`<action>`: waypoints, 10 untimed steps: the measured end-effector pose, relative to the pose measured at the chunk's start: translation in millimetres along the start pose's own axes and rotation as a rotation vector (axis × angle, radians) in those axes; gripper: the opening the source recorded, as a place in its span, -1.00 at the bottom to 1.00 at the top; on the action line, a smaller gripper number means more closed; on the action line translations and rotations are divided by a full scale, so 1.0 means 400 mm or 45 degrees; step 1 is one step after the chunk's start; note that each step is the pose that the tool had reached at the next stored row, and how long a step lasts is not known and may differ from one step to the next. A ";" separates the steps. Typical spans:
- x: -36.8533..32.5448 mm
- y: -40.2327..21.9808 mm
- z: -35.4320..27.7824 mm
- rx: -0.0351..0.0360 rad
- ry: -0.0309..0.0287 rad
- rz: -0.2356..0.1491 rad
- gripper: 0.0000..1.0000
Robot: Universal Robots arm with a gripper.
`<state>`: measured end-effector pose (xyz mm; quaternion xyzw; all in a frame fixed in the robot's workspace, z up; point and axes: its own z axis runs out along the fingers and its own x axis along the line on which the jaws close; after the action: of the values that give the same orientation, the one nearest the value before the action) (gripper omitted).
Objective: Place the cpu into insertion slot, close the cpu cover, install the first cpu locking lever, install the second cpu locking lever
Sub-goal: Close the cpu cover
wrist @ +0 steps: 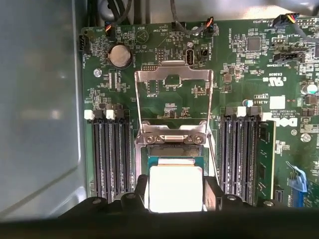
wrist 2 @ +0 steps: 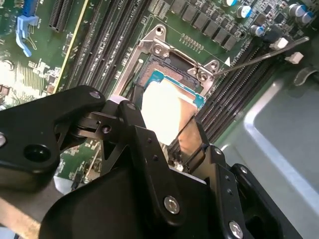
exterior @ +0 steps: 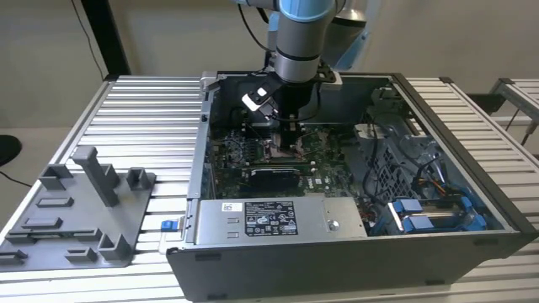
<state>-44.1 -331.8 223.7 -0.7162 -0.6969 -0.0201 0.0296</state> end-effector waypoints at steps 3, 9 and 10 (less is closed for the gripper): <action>0.001 0.000 0.009 -0.0109 -0.0037 -0.003 -1.00; 0.003 -0.003 0.027 -0.0112 -0.0046 -0.004 -1.00; 0.003 -0.003 0.030 -0.0111 -0.0047 -0.004 -1.00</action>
<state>-45.2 -329.7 211.8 -0.7153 -0.6980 -0.0218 0.0252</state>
